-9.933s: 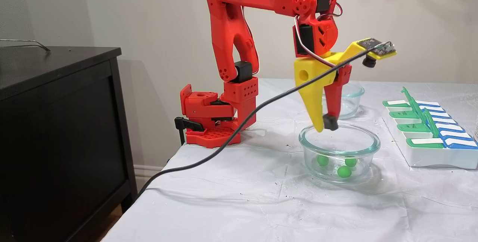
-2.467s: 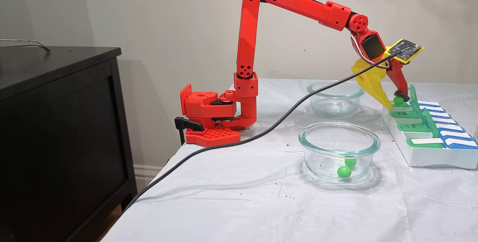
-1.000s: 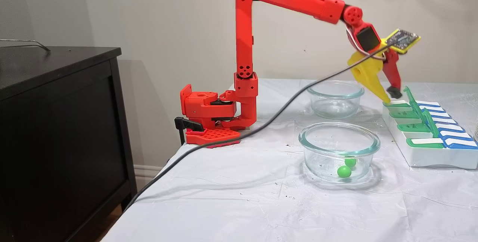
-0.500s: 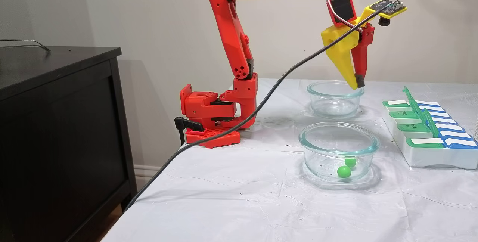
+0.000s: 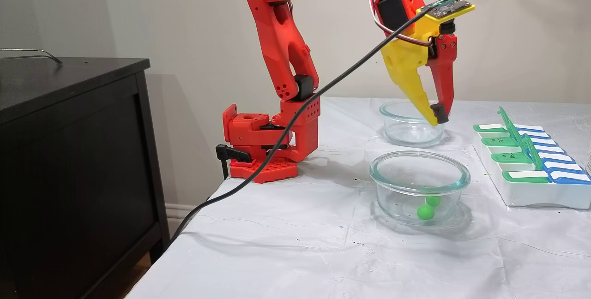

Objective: Sort medicines into box.

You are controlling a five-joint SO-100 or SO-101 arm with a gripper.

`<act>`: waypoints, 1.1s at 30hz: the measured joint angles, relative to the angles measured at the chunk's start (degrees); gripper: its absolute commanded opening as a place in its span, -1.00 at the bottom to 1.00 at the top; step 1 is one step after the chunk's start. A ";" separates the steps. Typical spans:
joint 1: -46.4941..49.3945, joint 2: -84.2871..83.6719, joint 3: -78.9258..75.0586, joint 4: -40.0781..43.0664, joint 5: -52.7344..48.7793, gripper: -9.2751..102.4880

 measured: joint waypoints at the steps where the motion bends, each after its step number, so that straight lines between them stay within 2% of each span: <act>1: 0.35 -1.05 0.62 -0.53 0.00 -0.84; 8: 0.70 -7.82 0.79 -2.11 1.49 -0.84; 11: 0.70 -11.51 -1.05 -1.49 3.34 -0.66; 18: 0.79 -16.88 -4.39 -2.55 5.80 -0.53; 33: 1.76 -17.23 -0.88 -6.33 4.22 -0.53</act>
